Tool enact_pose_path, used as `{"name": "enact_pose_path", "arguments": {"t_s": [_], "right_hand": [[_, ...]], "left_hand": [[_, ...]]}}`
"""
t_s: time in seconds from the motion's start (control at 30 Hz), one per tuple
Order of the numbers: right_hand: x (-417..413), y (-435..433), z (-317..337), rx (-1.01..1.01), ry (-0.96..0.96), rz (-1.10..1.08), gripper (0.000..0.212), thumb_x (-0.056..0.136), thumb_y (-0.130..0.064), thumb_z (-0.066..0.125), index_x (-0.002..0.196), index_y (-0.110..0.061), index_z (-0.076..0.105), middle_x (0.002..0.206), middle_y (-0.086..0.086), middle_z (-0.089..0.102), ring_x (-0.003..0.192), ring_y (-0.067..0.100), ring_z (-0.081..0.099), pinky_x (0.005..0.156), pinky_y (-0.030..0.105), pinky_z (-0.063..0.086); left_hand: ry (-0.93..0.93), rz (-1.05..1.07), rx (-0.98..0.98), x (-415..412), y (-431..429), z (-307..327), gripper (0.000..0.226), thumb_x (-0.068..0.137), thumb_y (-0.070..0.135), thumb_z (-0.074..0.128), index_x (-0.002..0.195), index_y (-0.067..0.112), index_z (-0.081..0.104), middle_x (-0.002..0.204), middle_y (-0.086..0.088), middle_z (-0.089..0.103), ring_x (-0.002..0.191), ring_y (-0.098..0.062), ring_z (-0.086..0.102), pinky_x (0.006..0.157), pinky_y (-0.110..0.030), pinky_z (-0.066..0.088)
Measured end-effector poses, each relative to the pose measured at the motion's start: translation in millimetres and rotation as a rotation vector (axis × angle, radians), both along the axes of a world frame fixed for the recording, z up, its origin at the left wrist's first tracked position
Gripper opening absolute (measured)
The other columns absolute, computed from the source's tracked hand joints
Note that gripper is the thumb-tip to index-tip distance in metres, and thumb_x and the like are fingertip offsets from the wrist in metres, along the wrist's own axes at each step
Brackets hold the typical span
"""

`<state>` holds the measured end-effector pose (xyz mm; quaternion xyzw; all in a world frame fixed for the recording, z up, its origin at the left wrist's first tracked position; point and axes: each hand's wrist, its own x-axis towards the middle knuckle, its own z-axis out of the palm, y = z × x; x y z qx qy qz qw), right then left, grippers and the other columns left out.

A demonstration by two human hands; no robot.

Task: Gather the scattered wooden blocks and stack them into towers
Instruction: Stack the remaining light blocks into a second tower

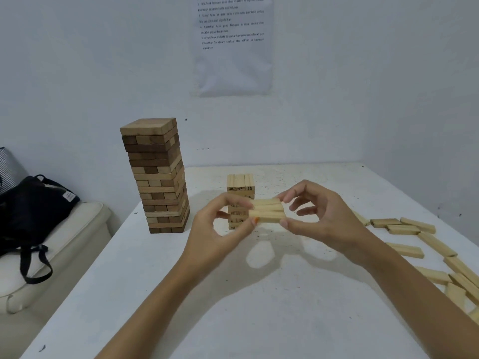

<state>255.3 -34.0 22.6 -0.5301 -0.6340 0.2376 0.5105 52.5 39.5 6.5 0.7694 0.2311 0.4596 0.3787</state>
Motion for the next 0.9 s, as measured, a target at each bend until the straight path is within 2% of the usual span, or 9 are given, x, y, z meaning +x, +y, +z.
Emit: {"name": "enact_pose_path", "arguments": {"t_s": [0.13, 0.3, 0.43, 0.6, 0.7, 0.9], "right_hand": [[-4.7, 12.6, 19.0, 0.066, 0.085, -0.014, 0.031, 0.064, -0.026, 0.080, 0.089, -0.026, 0.061, 0.109, -0.010, 0.070, 0.090, 0.011, 0.059, 0.083, 0.029, 0.048], [-7.5, 39.7, 34.4, 0.093, 0.089, -0.054, 0.033, 0.073, -0.016, 0.083, 0.098, -0.024, 0.061, 0.109, -0.011, 0.069, 0.093, 0.010, 0.059, 0.088, 0.034, 0.048], [-9.3, 63.1, 30.1, 0.077, 0.108, -0.107, 0.034, 0.074, -0.018, 0.081, 0.101, -0.025, 0.062, 0.108, -0.013, 0.069, 0.094, 0.008, 0.059, 0.082, 0.028, 0.045], [-11.8, 79.1, 18.7, 0.043, 0.129, -0.122, 0.033, 0.075, -0.018, 0.081, 0.101, -0.027, 0.062, 0.108, -0.015, 0.068, 0.095, 0.008, 0.057, 0.078, 0.022, 0.039], [-11.4, 83.8, 14.0, 0.023, 0.131, -0.125, 0.033, 0.075, -0.018, 0.081, 0.101, -0.026, 0.062, 0.108, -0.015, 0.068, 0.095, 0.007, 0.057, 0.078, 0.023, 0.039], [-11.2, 88.3, 8.1, 0.001, 0.130, -0.124, 0.032, 0.076, -0.017, 0.080, 0.101, -0.026, 0.062, 0.110, -0.015, 0.067, 0.100, 0.011, 0.056, 0.077, 0.023, 0.039]], "left_hand": [[-0.142, -0.018, -0.058, 0.4, 9.1, 17.7, 0.043, 0.073, 0.039, 0.071, 0.109, 0.018, 0.060, 0.115, 0.005, 0.067, 0.112, -0.013, 0.060, 0.092, -0.039, 0.047], [-0.206, 0.013, -0.125, 5.5, 28.1, 33.8, 0.041, 0.079, 0.030, 0.070, 0.116, 0.021, 0.055, 0.119, 0.005, 0.067, 0.113, -0.018, 0.061, 0.102, -0.047, 0.043], [-0.215, 0.059, -0.173, 14.3, 45.4, 27.0, 0.032, 0.087, 0.024, 0.066, 0.117, 0.023, 0.055, 0.122, 0.010, 0.065, 0.116, -0.018, 0.058, 0.105, -0.049, 0.040], [-0.196, 0.083, -0.214, 16.9, 58.8, 14.5, 0.031, 0.089, 0.026, 0.065, 0.118, 0.026, 0.055, 0.123, 0.013, 0.063, 0.120, -0.016, 0.056, 0.107, -0.048, 0.039], [-0.179, 0.085, -0.233, 15.7, 63.1, 9.6, 0.029, 0.089, 0.023, 0.063, 0.117, 0.027, 0.056, 0.121, 0.016, 0.063, 0.120, -0.014, 0.056, 0.107, -0.047, 0.038], [-0.143, 0.081, -0.245, 14.3, 64.5, 8.0, 0.033, 0.086, 0.033, 0.062, 0.118, 0.030, 0.056, 0.121, 0.019, 0.062, 0.119, -0.010, 0.055, 0.108, -0.046, 0.038]]}}
